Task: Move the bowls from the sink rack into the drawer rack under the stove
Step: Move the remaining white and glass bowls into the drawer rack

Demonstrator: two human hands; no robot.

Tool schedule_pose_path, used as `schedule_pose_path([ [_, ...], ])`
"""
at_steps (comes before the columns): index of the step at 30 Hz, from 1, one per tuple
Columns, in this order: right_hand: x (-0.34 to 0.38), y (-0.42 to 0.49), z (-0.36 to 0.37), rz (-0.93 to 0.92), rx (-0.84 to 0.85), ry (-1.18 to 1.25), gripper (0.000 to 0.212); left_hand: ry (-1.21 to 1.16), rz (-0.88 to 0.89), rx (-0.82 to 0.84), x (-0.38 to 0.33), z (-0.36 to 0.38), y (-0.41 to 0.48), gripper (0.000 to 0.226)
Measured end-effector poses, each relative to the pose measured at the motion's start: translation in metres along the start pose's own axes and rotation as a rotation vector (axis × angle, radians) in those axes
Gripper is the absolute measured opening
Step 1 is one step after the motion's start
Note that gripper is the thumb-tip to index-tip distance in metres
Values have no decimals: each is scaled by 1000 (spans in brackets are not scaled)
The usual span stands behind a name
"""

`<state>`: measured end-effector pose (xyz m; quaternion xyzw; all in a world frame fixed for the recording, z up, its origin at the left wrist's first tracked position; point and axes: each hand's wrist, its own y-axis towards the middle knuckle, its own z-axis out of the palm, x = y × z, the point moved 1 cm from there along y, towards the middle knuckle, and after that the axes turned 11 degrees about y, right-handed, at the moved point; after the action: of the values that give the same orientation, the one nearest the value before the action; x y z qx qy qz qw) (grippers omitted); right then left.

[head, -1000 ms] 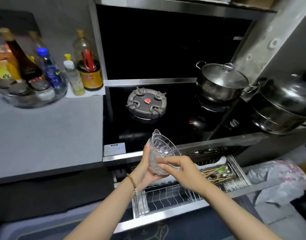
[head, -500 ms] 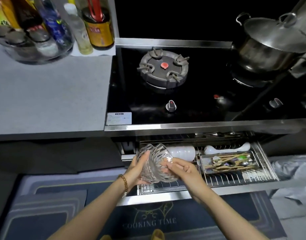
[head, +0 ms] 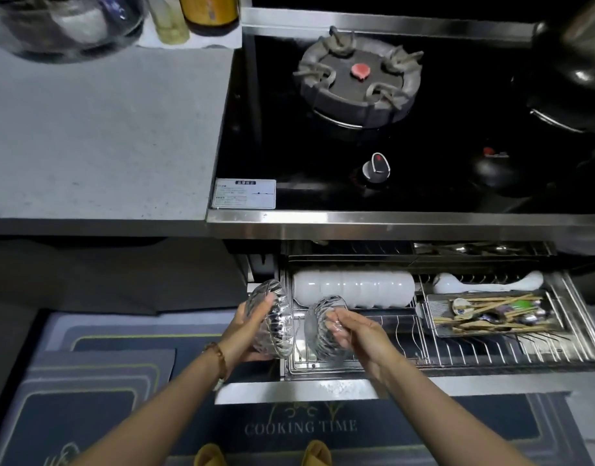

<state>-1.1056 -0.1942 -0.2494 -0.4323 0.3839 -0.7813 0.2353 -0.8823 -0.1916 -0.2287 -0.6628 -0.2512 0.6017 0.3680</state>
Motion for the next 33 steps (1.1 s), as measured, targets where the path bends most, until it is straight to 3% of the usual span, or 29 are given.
schedule_pose_path([
  [4, -18, 32, 0, 79, -31, -22, 26, 37, 4, -25, 11, -1, 16, 77],
  [7, -25, 46, 1, 129, -21, -55, 23, 25, 12, -25, 16, 0, 24, 72],
  [14, -34, 67, 5, 141, -28, -130, 19, 8, 26, 15, 19, 3, 33, 107],
  [18, -40, 75, 9, 124, -34, -120, 26, 13, 36, 0, 19, 3, 34, 105],
  [28, -39, 77, 3, 150, -9, -147, 16, 67, 46, -24, 16, -1, 32, 90],
  [33, -36, 78, -9, 142, -60, -189, 13, 61, 30, -38, 19, -4, 30, 116],
])
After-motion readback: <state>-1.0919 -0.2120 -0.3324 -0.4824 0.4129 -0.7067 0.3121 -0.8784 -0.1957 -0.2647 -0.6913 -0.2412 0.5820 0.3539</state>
